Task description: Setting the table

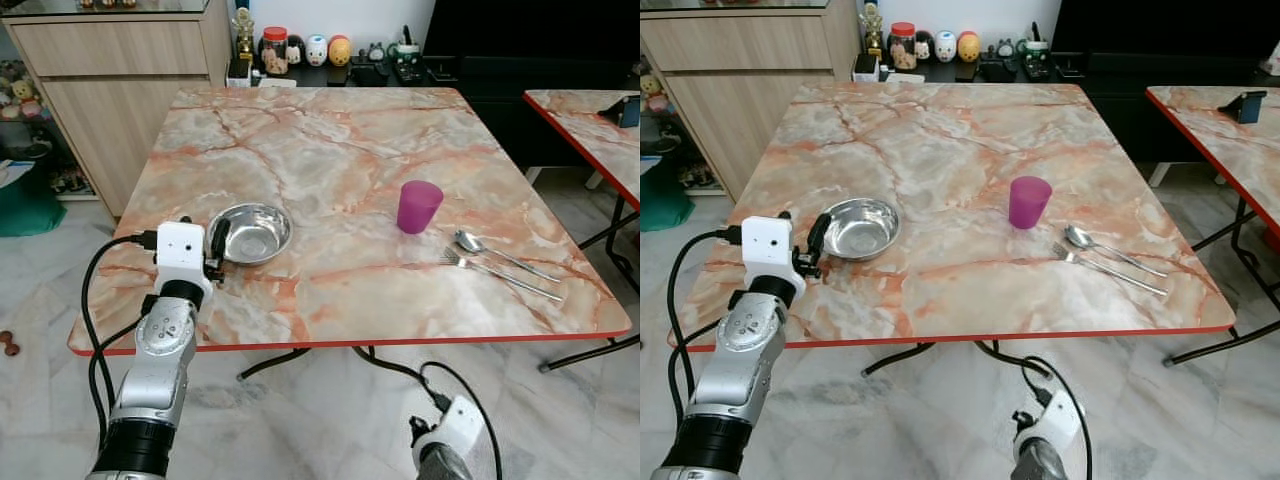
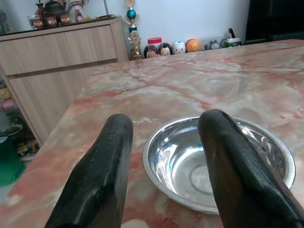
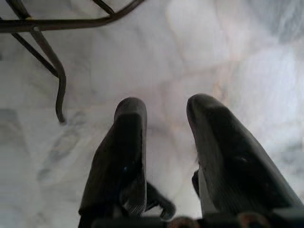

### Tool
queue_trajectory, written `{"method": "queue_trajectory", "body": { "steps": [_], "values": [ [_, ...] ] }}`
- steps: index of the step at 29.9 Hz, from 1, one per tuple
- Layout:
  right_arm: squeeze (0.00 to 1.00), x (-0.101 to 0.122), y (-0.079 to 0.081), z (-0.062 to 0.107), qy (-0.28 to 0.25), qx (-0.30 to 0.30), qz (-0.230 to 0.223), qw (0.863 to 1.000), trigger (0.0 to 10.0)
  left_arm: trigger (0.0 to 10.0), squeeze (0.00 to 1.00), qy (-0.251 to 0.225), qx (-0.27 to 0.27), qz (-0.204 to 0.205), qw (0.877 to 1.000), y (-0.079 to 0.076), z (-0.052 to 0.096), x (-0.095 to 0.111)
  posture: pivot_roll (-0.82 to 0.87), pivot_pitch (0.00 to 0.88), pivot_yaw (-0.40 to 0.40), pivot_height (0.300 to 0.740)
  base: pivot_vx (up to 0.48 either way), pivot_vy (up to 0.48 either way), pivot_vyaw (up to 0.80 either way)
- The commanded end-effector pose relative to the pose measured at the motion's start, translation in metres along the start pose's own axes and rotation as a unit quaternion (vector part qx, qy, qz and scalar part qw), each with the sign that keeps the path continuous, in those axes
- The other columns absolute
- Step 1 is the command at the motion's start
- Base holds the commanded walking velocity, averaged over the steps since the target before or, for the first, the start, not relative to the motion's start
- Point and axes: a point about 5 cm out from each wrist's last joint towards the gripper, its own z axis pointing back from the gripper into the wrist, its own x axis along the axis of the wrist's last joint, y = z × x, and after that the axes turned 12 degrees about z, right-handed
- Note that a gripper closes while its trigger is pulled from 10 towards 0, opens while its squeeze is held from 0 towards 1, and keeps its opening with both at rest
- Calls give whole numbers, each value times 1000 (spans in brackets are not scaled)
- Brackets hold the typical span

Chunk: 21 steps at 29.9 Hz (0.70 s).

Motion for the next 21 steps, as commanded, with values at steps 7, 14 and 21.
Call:
{"method": "queue_trajectory", "body": {
  "steps": [7,14,21],
  "values": [
    [0,11,-3,-1,-27,-13,89,996,10000,10000,0,-4,-9,-7,1000,-1,-1,5,10,0,-36,740,0,0,0],
    [0,0,-96,15,-94,12,420,903,10000,10000,0,-4,-11,-7,1000,-2,-2,5,7,0,-36,740,0,0,0],
    [0,2,-95,17,-116,12,408,905,10000,10000,0,-6,-11,-7,1000,-2,-2,6,12,0,-38,740,0,0,0]
  ]
}}
